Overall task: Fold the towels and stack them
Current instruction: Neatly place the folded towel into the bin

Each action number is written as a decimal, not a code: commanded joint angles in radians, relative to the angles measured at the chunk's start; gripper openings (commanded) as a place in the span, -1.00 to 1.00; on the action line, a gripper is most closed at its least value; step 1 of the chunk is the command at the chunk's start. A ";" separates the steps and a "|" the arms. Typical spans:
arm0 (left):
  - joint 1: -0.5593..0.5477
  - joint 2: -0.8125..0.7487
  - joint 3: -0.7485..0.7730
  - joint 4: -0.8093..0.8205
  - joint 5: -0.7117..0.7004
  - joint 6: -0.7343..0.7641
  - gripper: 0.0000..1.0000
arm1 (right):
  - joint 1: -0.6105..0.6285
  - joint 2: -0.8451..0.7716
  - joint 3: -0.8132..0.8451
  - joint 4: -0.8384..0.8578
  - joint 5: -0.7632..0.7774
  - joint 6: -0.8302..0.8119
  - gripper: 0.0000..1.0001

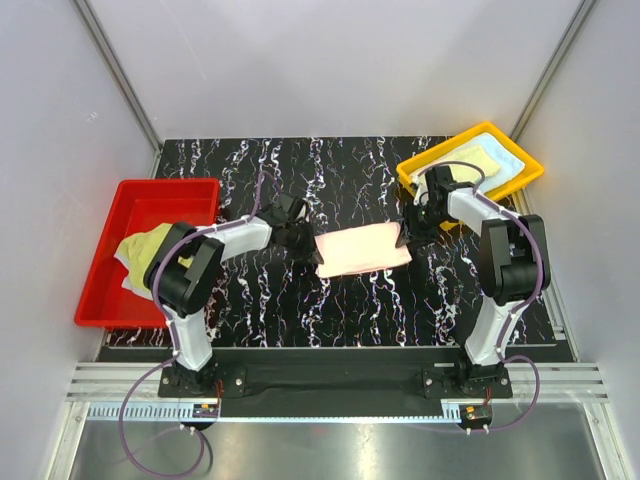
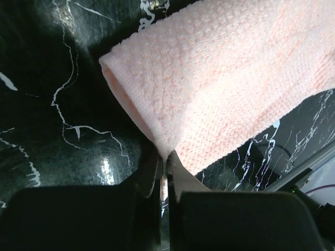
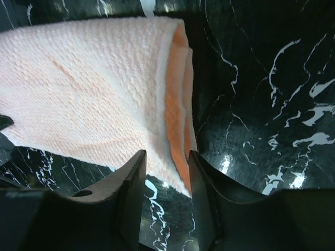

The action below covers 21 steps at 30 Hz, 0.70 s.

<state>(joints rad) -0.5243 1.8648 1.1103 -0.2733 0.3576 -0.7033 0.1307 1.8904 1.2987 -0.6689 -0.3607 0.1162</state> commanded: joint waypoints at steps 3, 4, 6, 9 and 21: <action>0.021 -0.040 0.052 -0.101 -0.046 0.041 -1.00 | -0.006 -0.062 -0.062 0.061 -0.053 0.040 -0.19; 0.024 -0.030 0.052 -0.107 -0.048 0.042 -1.00 | -0.006 -0.060 -0.068 0.071 -0.063 0.042 -0.24; 0.035 -0.015 0.049 -0.124 -0.051 0.053 -1.00 | -0.006 -0.057 -0.087 0.074 -0.060 0.045 -0.33; 0.052 -0.012 0.033 -0.118 -0.059 0.056 -1.00 | -0.008 -0.056 -0.110 0.094 -0.052 0.049 -0.46; 0.093 0.019 -0.010 -0.109 -0.019 0.071 -1.00 | -0.006 -0.067 -0.116 0.170 -0.170 0.069 -0.04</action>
<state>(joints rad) -0.4397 1.8721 1.1229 -0.3855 0.3416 -0.6590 0.1280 1.8782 1.1793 -0.5552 -0.4694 0.1787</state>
